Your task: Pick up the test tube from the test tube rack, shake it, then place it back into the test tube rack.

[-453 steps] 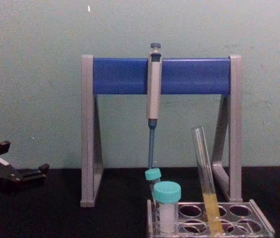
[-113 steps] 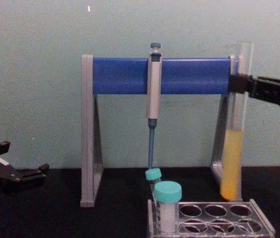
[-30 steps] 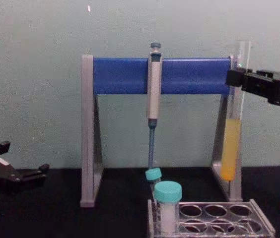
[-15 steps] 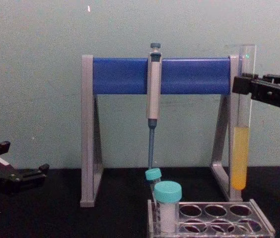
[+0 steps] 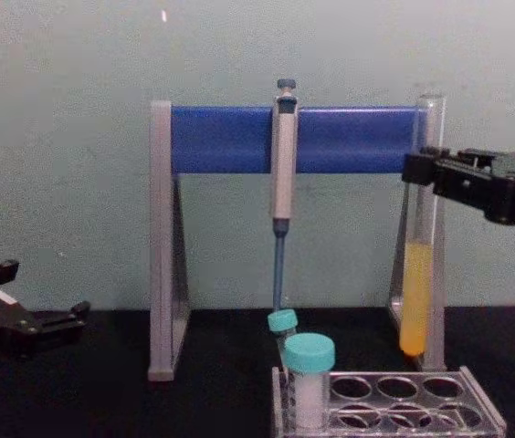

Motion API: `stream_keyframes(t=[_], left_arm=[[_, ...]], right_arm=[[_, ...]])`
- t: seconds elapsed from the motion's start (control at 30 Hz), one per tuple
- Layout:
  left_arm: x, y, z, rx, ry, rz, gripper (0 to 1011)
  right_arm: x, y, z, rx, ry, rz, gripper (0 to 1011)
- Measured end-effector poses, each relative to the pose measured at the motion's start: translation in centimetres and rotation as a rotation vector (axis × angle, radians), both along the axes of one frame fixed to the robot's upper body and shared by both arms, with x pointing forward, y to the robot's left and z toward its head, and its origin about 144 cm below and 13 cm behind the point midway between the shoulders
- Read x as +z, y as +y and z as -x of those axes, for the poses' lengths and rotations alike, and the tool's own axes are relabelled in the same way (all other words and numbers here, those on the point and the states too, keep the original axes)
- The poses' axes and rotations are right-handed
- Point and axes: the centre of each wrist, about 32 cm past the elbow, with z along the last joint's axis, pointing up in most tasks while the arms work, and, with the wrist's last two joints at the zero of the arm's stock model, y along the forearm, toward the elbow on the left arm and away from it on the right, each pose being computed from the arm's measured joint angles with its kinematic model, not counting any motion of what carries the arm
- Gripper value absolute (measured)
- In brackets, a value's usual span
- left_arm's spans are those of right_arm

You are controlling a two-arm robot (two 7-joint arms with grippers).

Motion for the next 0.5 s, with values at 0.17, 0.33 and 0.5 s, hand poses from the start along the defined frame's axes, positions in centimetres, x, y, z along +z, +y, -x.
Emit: stream_keyframes(t=[0.17, 0.33, 0.5], left_arm=[[0.0, 0.0, 0.0, 0.000, 0.000, 0.000, 1001], [0.0, 0.0, 0.0, 0.000, 0.000, 0.000, 1001], [0.0, 0.0, 0.0, 0.000, 0.000, 0.000, 1001]], right_arm=[[-0.6, 0.2, -0.1, 0.015, -0.004, -0.008, 229], [-1.2, 0.2, -0.2, 0.020, -0.003, -0.016, 229], [-1.8, 0.3, -0.4, 0.018, -0.003, -0.013, 229]])
